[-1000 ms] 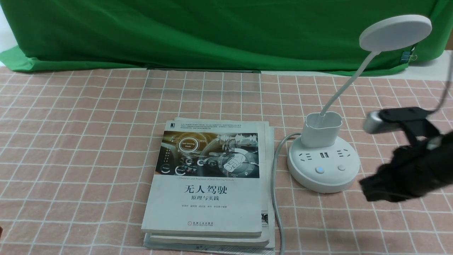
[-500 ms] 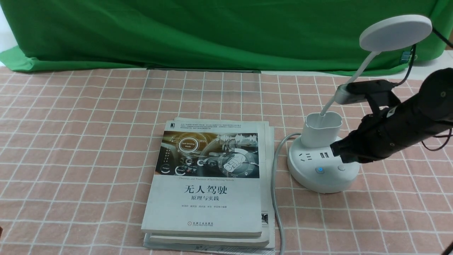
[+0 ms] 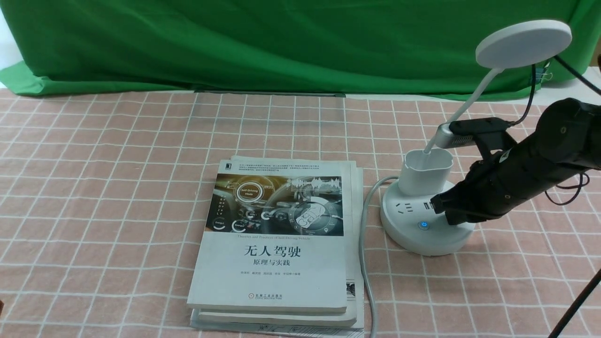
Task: Turn on the table lamp on the pink coffee tablecloth with your hand.
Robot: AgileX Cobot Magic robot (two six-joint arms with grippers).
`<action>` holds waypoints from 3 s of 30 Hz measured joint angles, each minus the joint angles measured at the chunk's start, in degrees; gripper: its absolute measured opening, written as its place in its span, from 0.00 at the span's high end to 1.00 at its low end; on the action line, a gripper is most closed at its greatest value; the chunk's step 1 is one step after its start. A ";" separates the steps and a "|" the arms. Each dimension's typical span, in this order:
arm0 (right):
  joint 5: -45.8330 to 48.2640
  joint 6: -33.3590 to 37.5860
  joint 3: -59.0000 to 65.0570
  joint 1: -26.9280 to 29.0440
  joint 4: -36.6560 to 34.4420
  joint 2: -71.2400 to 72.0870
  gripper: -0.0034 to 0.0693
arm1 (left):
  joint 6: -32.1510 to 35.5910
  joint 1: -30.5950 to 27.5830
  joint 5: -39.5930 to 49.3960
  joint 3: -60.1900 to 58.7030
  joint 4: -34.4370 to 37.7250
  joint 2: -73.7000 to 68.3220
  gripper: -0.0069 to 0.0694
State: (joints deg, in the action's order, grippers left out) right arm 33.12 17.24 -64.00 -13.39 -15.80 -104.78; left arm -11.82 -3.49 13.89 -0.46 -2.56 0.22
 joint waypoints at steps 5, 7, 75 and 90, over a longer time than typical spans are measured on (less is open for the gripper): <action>0.17 0.00 0.02 0.00 0.07 0.80 0.91 | -0.13 0.00 0.00 0.00 0.00 0.00 0.88; 0.80 0.00 0.48 0.00 0.21 2.45 0.91 | -0.13 0.00 0.00 0.00 0.00 0.00 0.88; -18.63 1.77 64.43 12.08 3.64 104.71 0.92 | -0.15 0.00 0.03 0.00 0.00 0.00 0.88; -18.58 1.77 64.43 12.14 3.74 104.71 0.89 | -0.15 0.00 0.03 0.00 0.00 0.00 0.88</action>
State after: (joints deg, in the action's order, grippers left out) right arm 14.54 19.01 0.43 -1.25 -12.06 -0.08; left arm -11.97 -3.49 13.92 -0.46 -2.56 0.22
